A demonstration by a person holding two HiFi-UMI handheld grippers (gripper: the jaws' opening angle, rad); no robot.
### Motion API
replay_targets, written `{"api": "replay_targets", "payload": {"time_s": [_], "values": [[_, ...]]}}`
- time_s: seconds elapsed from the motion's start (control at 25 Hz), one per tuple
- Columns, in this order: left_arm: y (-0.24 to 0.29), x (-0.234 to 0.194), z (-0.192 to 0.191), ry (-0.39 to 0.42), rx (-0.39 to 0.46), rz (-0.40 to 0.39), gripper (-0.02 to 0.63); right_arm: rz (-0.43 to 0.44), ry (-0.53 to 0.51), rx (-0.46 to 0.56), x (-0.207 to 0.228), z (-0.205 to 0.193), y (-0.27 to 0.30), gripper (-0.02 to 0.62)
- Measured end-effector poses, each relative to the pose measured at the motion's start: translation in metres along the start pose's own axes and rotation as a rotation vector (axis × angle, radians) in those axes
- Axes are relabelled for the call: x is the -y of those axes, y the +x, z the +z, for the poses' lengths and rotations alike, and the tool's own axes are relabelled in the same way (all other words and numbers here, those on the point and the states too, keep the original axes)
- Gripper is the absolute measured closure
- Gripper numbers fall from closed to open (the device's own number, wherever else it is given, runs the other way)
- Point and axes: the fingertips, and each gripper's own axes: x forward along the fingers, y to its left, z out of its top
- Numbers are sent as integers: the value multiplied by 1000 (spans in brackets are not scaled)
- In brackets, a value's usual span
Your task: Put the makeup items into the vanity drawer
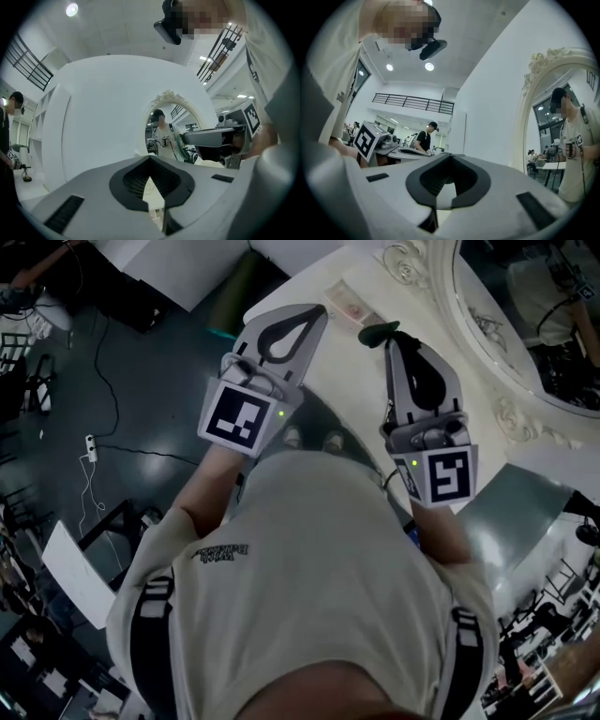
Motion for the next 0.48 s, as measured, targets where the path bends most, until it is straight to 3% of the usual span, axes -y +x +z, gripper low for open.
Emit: {"api": "replay_targets", "payload": {"time_s": [0.48], "values": [[-15,1,-8,-44,-27,31,592,20,44,-6,-10,-5,-11,594]]}}
